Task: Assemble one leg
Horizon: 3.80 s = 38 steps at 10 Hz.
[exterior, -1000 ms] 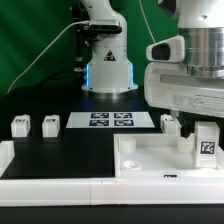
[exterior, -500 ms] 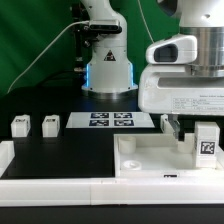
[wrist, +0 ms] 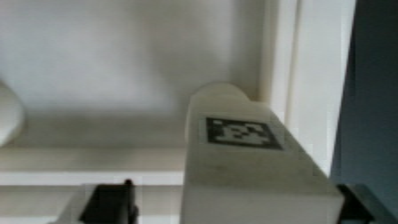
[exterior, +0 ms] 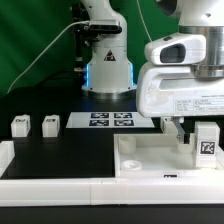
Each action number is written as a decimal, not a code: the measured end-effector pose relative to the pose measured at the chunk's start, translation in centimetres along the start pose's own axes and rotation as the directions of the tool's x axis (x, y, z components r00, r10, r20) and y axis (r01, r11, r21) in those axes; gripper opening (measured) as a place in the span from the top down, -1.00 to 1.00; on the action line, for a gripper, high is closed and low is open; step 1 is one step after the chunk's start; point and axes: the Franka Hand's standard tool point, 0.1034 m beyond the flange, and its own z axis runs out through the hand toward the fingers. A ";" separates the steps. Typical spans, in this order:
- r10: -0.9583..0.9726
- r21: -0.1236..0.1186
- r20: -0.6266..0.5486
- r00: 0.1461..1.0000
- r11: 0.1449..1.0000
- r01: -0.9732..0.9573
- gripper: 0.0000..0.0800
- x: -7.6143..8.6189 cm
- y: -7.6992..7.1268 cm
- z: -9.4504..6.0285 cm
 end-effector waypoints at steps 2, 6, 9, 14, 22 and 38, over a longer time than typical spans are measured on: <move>0.000 0.000 0.000 1.000 1.000 0.000 0.27 0.0 0.0 0.0; 0.038 0.000 0.000 0.999 0.999 -0.038 0.27 0.0 0.0 0.0; 0.333 0.006 0.003 0.943 0.943 -0.333 0.27 0.0 -0.3 0.0; 0.757 0.006 0.009 0.654 0.654 -0.757 0.26 -0.1 -0.6 0.0; 0.993 0.004 0.042 -0.108 -0.108 -0.994 0.26 -0.1 -0.4 0.1; 0.512 0.018 0.004 0.859 0.859 -0.512 -0.62 -0.1 0.0 0.1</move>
Offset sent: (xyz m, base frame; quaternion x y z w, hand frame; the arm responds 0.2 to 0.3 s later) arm 0.0000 0.0000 0.0000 0.0000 0.0000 0.0000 1.0000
